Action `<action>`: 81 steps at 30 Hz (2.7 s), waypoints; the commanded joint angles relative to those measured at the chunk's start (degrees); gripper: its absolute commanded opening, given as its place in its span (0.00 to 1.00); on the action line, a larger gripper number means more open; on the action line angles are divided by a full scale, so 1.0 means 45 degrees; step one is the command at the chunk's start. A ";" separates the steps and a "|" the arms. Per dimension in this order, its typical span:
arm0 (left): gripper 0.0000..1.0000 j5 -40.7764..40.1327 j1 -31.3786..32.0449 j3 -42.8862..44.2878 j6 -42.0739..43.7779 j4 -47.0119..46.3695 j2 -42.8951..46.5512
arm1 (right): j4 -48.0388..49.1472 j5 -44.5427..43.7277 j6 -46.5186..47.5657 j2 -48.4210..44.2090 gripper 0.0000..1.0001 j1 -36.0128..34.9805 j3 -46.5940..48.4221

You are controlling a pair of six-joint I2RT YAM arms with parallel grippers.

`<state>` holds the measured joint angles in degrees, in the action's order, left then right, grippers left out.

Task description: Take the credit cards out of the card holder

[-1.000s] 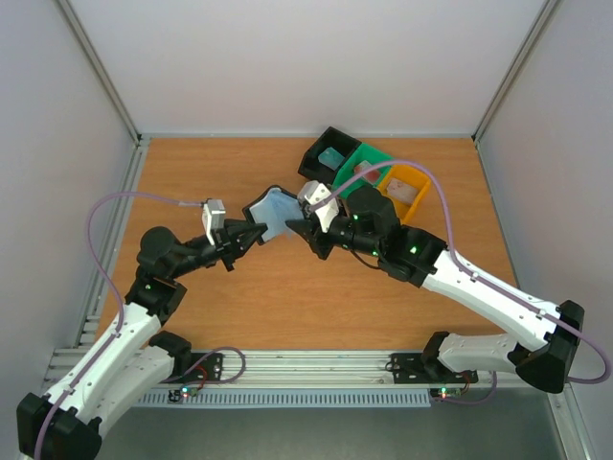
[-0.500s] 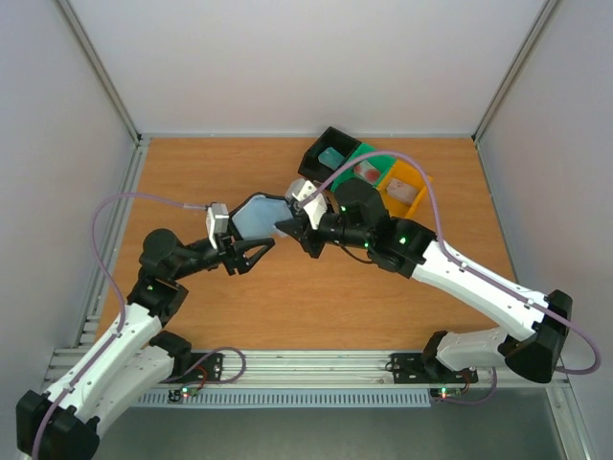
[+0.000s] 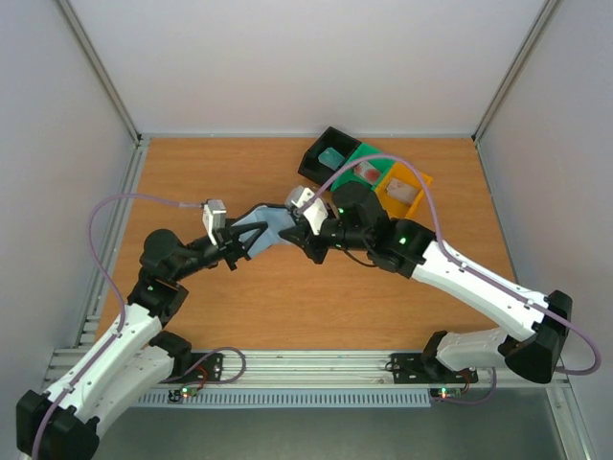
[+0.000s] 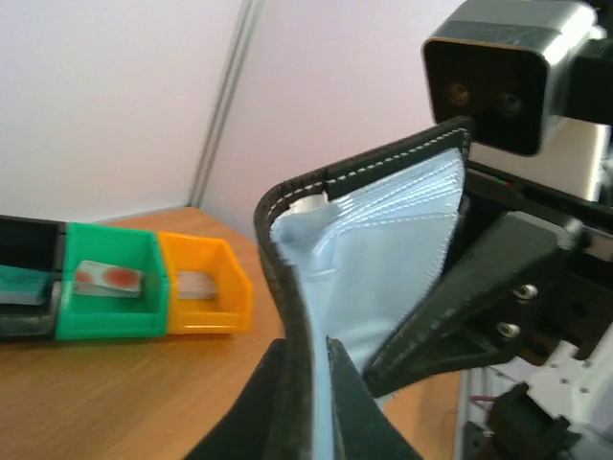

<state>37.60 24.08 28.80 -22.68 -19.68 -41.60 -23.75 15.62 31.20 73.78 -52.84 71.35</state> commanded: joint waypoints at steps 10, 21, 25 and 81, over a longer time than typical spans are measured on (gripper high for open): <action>0.00 0.0941 0.0080 -0.0131 -0.0117 -0.0893 0.0164 | -0.1004 0.3532 0.1304 -0.1969 0.51 0.1413 -0.0478; 0.00 0.1488 0.0080 -0.0291 0.0080 -0.1033 0.0272 | -0.1014 0.5085 0.1037 -0.2088 0.31 0.2661 -0.0190; 0.00 0.1681 0.0080 -0.0310 0.0297 -0.1149 0.0214 | -0.0752 0.5854 0.0576 -0.1803 0.35 0.2942 -0.0012; 0.00 0.1836 0.0080 -0.0378 0.0253 -0.1270 0.0212 | -0.0200 0.7365 -0.0750 -0.1802 0.68 0.4131 0.0102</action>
<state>45.80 24.62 27.18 -21.47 -22.90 -40.97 -21.12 41.65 23.77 66.72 -33.91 70.15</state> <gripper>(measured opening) 0.037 0.662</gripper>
